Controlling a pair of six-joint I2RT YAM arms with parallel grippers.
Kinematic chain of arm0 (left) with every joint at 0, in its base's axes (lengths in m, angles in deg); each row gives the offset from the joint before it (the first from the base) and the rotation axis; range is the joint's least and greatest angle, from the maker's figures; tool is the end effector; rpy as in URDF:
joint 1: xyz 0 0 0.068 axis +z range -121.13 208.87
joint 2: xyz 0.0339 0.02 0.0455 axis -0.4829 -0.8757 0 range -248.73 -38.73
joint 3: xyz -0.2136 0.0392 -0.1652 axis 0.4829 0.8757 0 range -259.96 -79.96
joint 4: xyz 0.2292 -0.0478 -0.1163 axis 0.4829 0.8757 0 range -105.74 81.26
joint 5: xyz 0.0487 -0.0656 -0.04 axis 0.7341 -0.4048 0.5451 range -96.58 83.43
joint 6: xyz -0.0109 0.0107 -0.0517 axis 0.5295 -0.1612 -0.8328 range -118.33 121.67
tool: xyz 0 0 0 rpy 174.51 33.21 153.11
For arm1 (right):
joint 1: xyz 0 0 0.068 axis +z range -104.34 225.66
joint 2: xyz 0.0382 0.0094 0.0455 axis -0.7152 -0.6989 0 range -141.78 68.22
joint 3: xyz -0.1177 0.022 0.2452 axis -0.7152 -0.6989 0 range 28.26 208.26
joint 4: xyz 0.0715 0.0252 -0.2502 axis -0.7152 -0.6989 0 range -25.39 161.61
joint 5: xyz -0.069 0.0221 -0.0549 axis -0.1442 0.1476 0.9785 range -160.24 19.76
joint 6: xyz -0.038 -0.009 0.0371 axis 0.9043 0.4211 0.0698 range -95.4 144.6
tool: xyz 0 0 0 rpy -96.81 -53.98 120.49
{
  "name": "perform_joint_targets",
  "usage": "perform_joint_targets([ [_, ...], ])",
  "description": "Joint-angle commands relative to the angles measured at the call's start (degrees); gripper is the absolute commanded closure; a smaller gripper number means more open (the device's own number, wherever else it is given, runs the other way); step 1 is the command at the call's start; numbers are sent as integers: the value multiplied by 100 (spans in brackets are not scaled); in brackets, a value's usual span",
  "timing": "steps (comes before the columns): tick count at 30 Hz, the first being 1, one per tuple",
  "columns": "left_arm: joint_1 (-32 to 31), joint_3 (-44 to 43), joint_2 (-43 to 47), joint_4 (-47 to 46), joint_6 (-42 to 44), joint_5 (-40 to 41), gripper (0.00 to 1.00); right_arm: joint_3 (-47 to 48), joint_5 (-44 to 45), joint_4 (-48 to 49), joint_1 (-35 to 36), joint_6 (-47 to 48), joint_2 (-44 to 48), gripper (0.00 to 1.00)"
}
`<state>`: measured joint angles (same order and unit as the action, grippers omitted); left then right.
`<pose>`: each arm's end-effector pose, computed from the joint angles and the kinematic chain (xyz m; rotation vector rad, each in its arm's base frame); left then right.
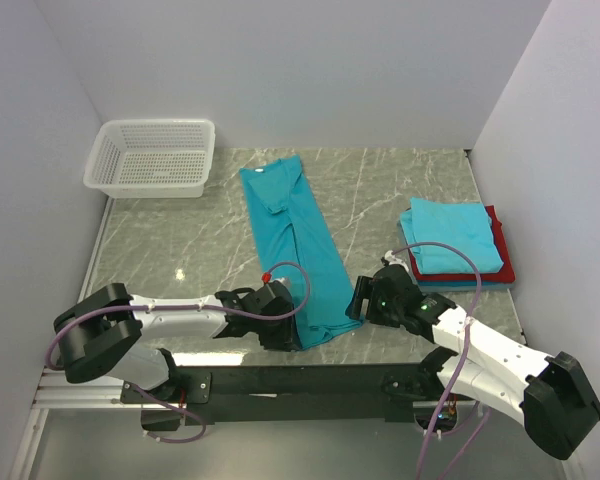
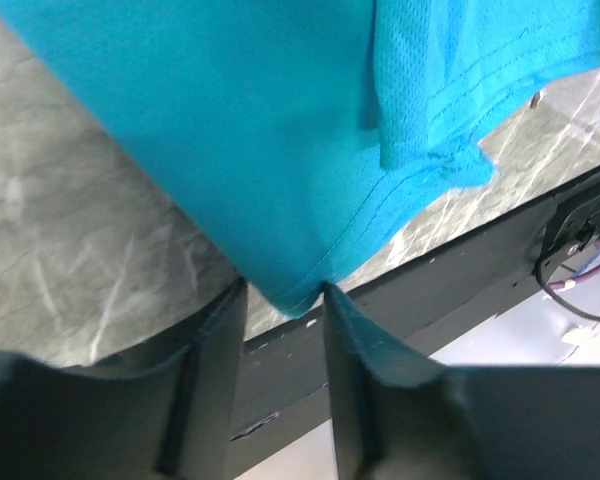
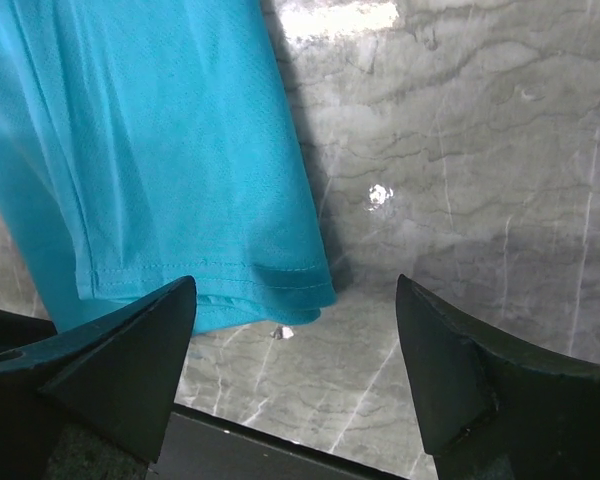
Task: Fold and stack the t-shirts
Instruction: Fold the tshirt
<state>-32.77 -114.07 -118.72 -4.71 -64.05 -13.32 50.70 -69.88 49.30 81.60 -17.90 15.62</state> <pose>0.1138 -0.2198 0.1478 -0.0519 2.8698 -0.8393 0.1364 0.0986 0.1652 0.1502 2.5722 0.5472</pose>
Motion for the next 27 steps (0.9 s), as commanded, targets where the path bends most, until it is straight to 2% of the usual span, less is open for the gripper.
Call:
perform_joint_targets([
  [1, -32, -184, -254, -57, -21, -46, 61, -143, -18, 218, -52, -74, 39, 15],
  [3, -32, -263, -351, 4, 14, -73, 73, -178, -10, 227, -44, -92, 92, 17],
  [5, -32, -298, -421, 57, -11, -64, 100, -213, -1, 270, -44, -83, 109, 19],
  [10, -32, -342, -404, 277, -38, 32, 100, -222, -18, 367, -44, -65, 39, 27],
  [11, -40, -368, -360, 303, -38, 59, 100, -222, -18, 393, -44, -57, -4, 30],
  [12, -32, -377, -342, 338, -38, 76, 100, -240, -149, 428, -52, -57, -22, 40],
  [13, -40, -377, -325, 365, -38, 129, 100, -248, -194, 472, -44, -65, -40, 44],
  [20, -32, -325, -290, 330, -47, 86, 100, -319, -273, 657, -44, -57, -268, 54],
  [23, -32, -298, -272, 312, -56, 103, 100, -363, -300, 728, -52, -74, -356, 66],
  [24, -32, -298, -255, 365, -64, 112, 100, -363, -300, 719, -44, -65, -365, 74],
  [26, -40, -263, -185, 426, -108, 147, 100, -372, -300, 649, -52, -48, -313, 80],
  [27, -40, -237, -141, 435, -126, 164, 100, -398, -326, 605, -44, -4, -260, 87],
])
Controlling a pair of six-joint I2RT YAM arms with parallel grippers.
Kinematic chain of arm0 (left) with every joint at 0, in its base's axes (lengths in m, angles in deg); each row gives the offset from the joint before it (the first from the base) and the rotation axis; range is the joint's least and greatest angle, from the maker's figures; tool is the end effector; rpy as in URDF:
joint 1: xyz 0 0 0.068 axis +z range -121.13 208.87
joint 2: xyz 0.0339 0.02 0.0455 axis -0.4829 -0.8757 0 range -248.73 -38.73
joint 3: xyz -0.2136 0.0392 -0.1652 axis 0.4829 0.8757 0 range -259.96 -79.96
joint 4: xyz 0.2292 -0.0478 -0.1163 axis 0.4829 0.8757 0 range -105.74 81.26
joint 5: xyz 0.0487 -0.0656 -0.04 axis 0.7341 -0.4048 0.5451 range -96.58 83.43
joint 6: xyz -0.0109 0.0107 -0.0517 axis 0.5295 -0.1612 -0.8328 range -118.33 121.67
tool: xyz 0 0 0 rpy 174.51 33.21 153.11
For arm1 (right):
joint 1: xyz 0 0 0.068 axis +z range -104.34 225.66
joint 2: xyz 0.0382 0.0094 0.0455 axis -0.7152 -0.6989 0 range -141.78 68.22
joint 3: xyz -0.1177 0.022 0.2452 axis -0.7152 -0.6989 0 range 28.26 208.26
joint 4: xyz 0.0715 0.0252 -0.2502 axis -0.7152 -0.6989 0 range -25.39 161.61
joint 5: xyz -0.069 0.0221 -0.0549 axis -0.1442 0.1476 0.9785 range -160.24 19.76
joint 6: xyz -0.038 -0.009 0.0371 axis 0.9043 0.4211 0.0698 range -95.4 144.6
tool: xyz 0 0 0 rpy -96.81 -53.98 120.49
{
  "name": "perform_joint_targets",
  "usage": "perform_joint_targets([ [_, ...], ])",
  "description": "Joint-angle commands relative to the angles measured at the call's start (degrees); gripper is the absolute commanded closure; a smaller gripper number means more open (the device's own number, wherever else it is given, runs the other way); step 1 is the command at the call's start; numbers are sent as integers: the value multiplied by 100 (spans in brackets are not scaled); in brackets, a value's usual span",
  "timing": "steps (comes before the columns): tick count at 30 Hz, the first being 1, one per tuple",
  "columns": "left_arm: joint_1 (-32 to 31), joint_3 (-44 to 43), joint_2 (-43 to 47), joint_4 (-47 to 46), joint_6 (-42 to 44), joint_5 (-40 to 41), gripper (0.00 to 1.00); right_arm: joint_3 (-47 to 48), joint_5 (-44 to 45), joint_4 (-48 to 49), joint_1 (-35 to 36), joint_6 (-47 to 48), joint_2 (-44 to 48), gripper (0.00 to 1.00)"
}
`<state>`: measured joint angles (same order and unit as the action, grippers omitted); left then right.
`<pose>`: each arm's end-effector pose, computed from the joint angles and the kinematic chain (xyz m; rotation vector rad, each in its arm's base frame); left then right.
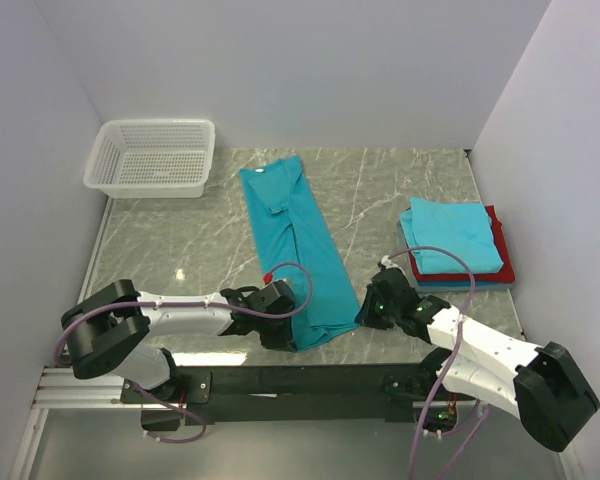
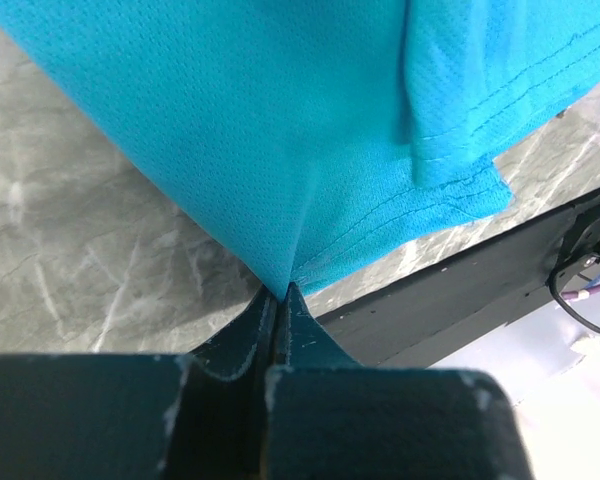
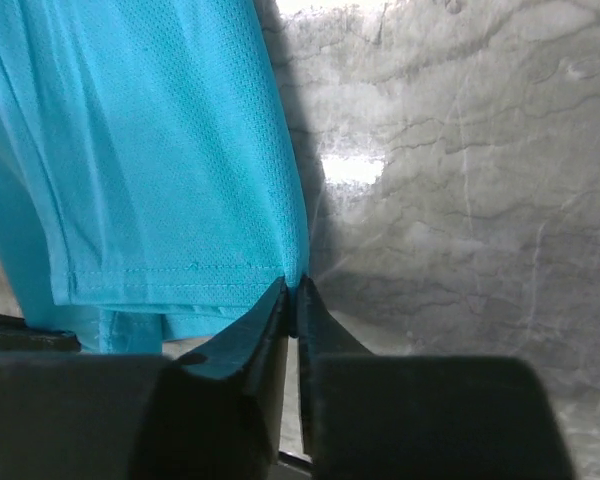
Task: Fold and stack the t-shirts
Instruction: Fold the tshirt
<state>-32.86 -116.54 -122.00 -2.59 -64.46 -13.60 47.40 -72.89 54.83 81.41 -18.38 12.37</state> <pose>0.1173 -0.2273 0.1441 -0.0637 2.9151 -0.7844 0.1364 0.1001 0.1457 0.1450 2.6106 0.5937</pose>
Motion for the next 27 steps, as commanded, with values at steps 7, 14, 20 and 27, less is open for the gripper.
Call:
perform_joint_targets([
  [7, -137, 370, 855, 531, -567, 325, 100, -402, -482, -281, 300, -394, 978, 100],
  [14, -190, 406, 1567, 479, -577, 421, 100, -78, -342, -433, 556, -492, 1525, 100],
  [20, 20, -103, 1454, 776, -243, 965, 100, 721, 151, -45, 556, -220, 1007, 100],
  [27, 1205, -446, 1243, 365, 381, 651, 100, 1750, 863, 174, 451, 106, 200, 100],
])
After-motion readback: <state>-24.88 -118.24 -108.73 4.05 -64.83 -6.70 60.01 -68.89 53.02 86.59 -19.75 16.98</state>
